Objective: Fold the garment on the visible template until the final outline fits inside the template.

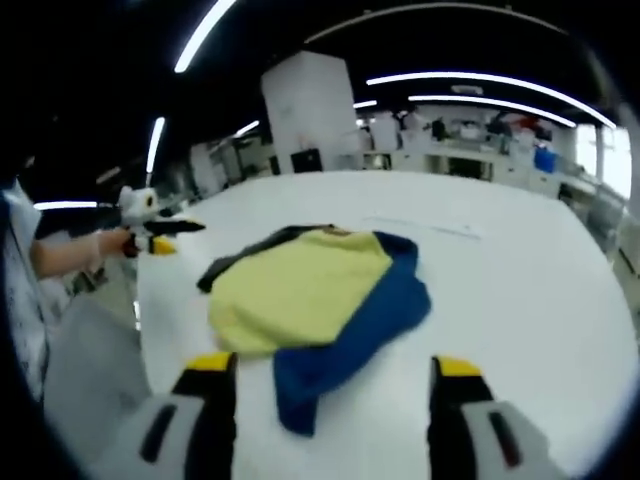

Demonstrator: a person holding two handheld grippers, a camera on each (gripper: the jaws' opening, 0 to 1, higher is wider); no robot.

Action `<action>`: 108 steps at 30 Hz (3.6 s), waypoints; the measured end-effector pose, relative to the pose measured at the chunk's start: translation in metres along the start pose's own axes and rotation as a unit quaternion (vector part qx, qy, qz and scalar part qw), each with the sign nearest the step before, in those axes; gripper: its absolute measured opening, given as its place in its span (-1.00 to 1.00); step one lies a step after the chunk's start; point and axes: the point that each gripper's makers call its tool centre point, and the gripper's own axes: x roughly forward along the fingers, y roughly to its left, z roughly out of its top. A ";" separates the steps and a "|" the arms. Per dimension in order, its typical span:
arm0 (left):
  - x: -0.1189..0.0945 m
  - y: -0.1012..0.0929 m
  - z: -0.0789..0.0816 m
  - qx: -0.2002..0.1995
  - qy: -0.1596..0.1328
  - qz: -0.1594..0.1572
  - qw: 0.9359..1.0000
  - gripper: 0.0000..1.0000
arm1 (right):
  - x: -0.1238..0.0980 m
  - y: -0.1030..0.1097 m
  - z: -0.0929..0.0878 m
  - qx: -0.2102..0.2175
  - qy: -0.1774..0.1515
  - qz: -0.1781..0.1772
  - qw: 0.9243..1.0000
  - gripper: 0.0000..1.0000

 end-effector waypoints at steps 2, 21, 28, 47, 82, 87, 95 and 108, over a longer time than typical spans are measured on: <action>-0.001 0.000 -0.003 0.000 0.003 0.002 1.000 0.77 | -0.002 0.004 -0.008 -0.009 0.006 0.004 1.000 0.43; -0.016 -0.005 -0.021 -0.005 0.021 0.009 1.000 0.74 | 0.009 0.022 -0.069 -0.048 0.052 0.005 0.997 -0.47; -0.019 -0.003 -0.024 -0.011 0.021 0.012 1.000 0.72 | 0.016 0.026 -0.068 -0.058 0.046 0.002 0.997 -0.74; -0.020 -0.004 -0.030 -0.021 0.023 0.010 0.999 0.69 | 0.007 0.025 -0.049 0.001 0.027 0.004 1.000 -1.00; -0.008 -0.009 -0.029 -0.023 0.029 0.007 0.999 0.65 | -0.068 -0.115 -0.052 0.087 0.088 -0.112 0.986 -1.00; -0.008 -0.006 -0.031 -0.026 0.031 0.011 0.999 0.64 | -0.070 -0.143 -0.051 0.087 0.107 -0.127 0.982 -1.00; -0.007 -0.004 -0.035 -0.031 0.036 0.014 0.999 0.64 | -0.067 -0.178 -0.045 0.087 0.130 -0.154 0.976 -1.00; -0.007 -0.003 -0.037 -0.036 0.043 0.023 0.998 0.63 | -0.062 -0.231 -0.038 0.096 0.162 -0.195 0.963 -1.00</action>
